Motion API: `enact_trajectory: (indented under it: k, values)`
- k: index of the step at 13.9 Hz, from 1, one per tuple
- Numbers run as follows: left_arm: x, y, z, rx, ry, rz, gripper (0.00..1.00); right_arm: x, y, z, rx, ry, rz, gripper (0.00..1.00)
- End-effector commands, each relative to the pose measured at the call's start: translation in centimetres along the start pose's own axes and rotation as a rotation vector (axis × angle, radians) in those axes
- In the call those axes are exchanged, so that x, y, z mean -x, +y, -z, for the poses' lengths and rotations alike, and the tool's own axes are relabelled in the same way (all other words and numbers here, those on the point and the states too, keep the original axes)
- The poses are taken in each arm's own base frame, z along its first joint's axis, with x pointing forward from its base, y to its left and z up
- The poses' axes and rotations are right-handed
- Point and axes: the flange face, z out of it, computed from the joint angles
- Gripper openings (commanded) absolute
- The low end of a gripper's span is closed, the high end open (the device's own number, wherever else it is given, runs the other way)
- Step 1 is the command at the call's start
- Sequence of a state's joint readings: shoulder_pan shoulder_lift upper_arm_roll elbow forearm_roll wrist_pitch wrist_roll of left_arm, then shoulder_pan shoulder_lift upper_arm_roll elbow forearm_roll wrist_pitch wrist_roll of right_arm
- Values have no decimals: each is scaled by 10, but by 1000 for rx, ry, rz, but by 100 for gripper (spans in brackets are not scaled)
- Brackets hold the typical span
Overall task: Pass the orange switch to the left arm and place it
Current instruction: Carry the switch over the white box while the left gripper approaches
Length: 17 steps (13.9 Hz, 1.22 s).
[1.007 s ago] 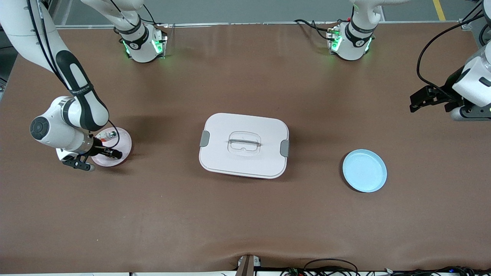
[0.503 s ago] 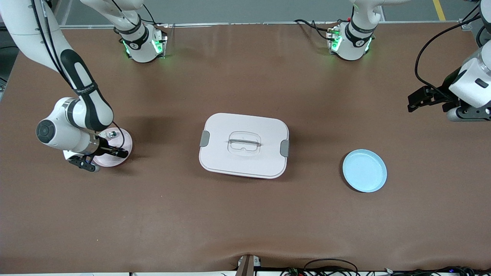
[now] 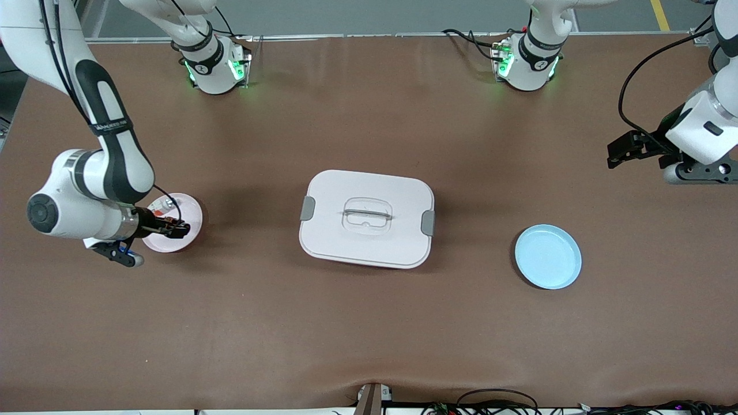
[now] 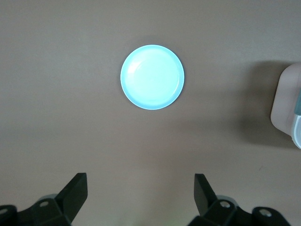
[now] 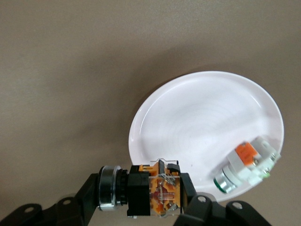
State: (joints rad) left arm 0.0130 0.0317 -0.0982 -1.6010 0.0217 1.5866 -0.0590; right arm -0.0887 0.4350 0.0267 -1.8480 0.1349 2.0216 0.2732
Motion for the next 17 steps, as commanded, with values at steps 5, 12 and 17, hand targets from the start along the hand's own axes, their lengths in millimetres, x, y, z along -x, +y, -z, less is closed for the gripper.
enact_trajectory:
  k: [5, 12, 17]
  values:
    - [-8, 13, 0, 88, 36, -24, 100, 46, -82, 51, -35, -82, -184, 0]
    - [-5, 92, 13, 296, 88, -116, 100, 117, -216, 86, -154, -117, -397, 0]
    - [-13, 133, 5, 455, 103, -131, 100, 162, -291, 120, -258, -156, -487, 0]
